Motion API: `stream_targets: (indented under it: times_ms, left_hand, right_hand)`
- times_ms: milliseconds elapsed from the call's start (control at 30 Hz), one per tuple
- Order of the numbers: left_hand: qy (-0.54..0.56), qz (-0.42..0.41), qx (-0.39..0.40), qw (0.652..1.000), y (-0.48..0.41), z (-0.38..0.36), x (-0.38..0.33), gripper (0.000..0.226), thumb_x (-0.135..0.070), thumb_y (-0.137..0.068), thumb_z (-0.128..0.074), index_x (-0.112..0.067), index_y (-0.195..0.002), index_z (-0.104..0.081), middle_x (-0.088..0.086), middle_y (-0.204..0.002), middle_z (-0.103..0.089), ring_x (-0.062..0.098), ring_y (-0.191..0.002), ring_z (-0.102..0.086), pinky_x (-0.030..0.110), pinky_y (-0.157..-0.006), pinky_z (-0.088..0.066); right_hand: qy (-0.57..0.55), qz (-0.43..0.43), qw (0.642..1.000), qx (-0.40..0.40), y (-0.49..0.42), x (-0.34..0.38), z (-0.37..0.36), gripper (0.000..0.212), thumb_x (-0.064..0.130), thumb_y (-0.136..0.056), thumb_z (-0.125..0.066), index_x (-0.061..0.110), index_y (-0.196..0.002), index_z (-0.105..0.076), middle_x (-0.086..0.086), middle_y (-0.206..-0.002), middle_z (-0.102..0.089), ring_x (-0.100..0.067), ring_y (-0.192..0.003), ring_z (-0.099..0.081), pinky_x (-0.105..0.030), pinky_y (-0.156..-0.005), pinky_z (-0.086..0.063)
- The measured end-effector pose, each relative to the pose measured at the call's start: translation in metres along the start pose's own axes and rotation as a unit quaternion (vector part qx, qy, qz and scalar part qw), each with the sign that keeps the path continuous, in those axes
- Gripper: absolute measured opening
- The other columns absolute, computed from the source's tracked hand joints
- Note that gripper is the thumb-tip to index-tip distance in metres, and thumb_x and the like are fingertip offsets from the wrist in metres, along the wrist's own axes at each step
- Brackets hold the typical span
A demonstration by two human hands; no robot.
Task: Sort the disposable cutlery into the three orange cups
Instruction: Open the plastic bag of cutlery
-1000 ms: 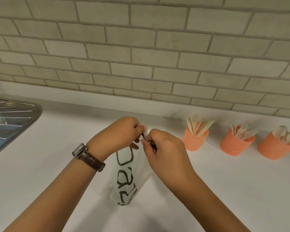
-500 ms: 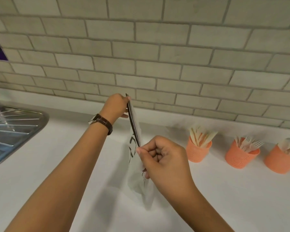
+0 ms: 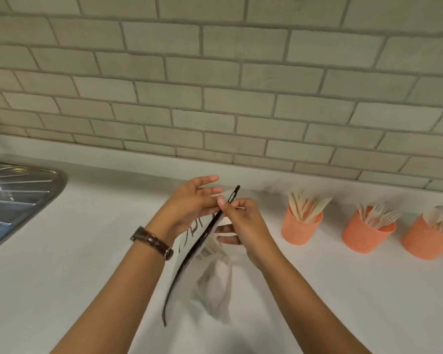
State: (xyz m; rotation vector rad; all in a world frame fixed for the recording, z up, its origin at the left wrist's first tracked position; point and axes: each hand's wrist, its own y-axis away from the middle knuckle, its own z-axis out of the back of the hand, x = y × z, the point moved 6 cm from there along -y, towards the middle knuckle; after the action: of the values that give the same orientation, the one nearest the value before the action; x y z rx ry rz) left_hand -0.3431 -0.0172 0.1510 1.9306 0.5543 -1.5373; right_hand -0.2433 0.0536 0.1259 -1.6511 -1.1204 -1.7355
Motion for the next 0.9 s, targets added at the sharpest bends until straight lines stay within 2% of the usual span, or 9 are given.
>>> stream_targets:
  times_ms: [100, 233, 300, 433, 533, 633, 700, 800, 900]
  left_hand:
    - [0.034, 0.012, -0.028, 0.999, 0.009, -0.007, 0.029, 0.047, 0.014, -0.083, -0.055, -0.006, -0.125, -0.05, 0.013, -0.105, -0.058, 0.018, -0.085, -0.062, 0.018, -0.068, -0.058]
    - [-0.138, -0.051, -0.14, 0.979, 0.029, 0.006, 0.038, 0.037, -0.009, -0.077, -0.072, -0.021, -0.109, -0.059, 0.0, -0.099, -0.062, 0.006, -0.08, -0.062, 0.007, -0.063, -0.046]
    - [-0.221, -0.071, -0.159, 0.96, 0.042, 0.008, 0.04, 0.032, -0.02, -0.071, -0.078, -0.022, -0.1, -0.062, -0.005, -0.088, -0.062, 0.003, -0.075, -0.061, 0.006, -0.062, -0.044]
    - [-0.325, -0.069, -0.162, 0.929, 0.058, 0.01, 0.044, 0.013, -0.025, -0.072, -0.077, -0.025, -0.079, -0.066, -0.008, -0.075, -0.066, 0.004, -0.069, -0.061, 0.015, -0.067, -0.047]
    - [-0.371, -0.05, -0.155, 0.914, 0.06, 0.014, 0.041, 0.005, -0.027, -0.076, -0.073, -0.024, -0.073, -0.069, -0.006, -0.071, -0.068, 0.009, -0.069, -0.064, 0.024, -0.07, -0.052]
    - [-0.348, -0.027, -0.122, 0.929, 0.064, 0.009, 0.041, 0.022, -0.039, -0.07, -0.076, -0.022, -0.082, -0.069, -0.007, -0.078, -0.068, 0.007, -0.076, -0.064, 0.021, -0.069, -0.05]
    - [-0.351, -0.019, -0.115, 0.929, 0.067, 0.004, 0.043, 0.028, -0.04, -0.067, -0.078, -0.021, -0.084, -0.067, -0.006, -0.079, -0.066, 0.006, -0.075, -0.062, 0.016, -0.064, -0.045]
    - [-0.326, -0.026, -0.121, 0.937, 0.067, 0.006, 0.046, 0.017, -0.029, -0.07, -0.079, -0.02, -0.068, -0.065, -0.003, -0.066, -0.064, 0.011, -0.064, -0.06, 0.017, -0.062, -0.046]
    - [-0.186, 0.004, -0.094, 0.978, 0.065, 0.014, 0.052, 0.011, -0.016, -0.071, -0.078, -0.015, -0.064, -0.07, 0.0, -0.059, -0.064, 0.012, -0.058, -0.06, 0.018, -0.06, -0.053]
  right_hand:
    - [-0.036, -0.028, 0.999, 0.003, -0.024, -0.023, 0.0, 0.021, 0.03, -0.091, -0.059, 0.01, -0.092, -0.056, -0.014, -0.091, -0.066, -0.027, -0.075, -0.065, -0.036, -0.067, -0.054]
    - [-0.044, -0.011, 0.999, 0.002, -0.022, -0.024, 0.005, 0.023, 0.022, -0.091, -0.06, 0.0, -0.093, -0.065, -0.018, -0.086, -0.068, -0.02, -0.066, -0.066, -0.03, -0.06, -0.055]
    - [-0.055, -0.021, 0.997, 0.04, -0.017, -0.022, 0.004, 0.024, 0.021, -0.092, -0.059, 0.0, -0.097, -0.067, -0.016, -0.087, -0.069, -0.021, -0.073, -0.066, -0.035, -0.066, -0.058]
    - [-0.045, -0.028, 0.995, 0.087, -0.004, -0.022, -0.001, 0.012, 0.009, -0.09, -0.059, 0.002, -0.093, -0.069, -0.013, -0.086, -0.068, -0.02, -0.078, -0.066, -0.034, -0.071, -0.058]
    - [-0.022, -0.017, 0.997, 0.067, 0.001, -0.018, 0.0, 0.006, 0.006, -0.084, -0.066, 0.004, -0.086, -0.072, -0.01, -0.081, -0.071, -0.017, -0.074, -0.069, -0.033, -0.07, -0.06]
    - [-0.02, 0.002, 0.999, 0.03, 0.002, -0.011, 0.003, 0.005, 0.008, -0.08, -0.071, 0.005, -0.084, -0.073, -0.004, -0.076, -0.071, -0.011, -0.068, -0.067, -0.023, -0.054, -0.055]
    - [-0.027, 0.011, 0.999, 0.024, 0.005, -0.009, 0.002, 0.005, 0.01, -0.079, -0.072, 0.006, -0.083, -0.073, -0.001, -0.073, -0.071, -0.011, -0.064, -0.066, -0.021, -0.051, -0.052]
    - [-0.062, -0.01, 0.997, 0.034, 0.008, -0.012, 0.0, 0.002, 0.01, -0.08, -0.071, 0.009, -0.079, -0.072, 0.0, -0.067, -0.071, -0.011, -0.058, -0.066, -0.024, -0.052, -0.054]
    - [-0.146, -0.051, 0.987, 0.049, 0.007, -0.018, 0.002, 0.006, 0.01, -0.083, -0.066, 0.006, -0.085, -0.069, -0.006, -0.072, -0.071, -0.016, -0.059, -0.068, -0.027, -0.054, -0.058]
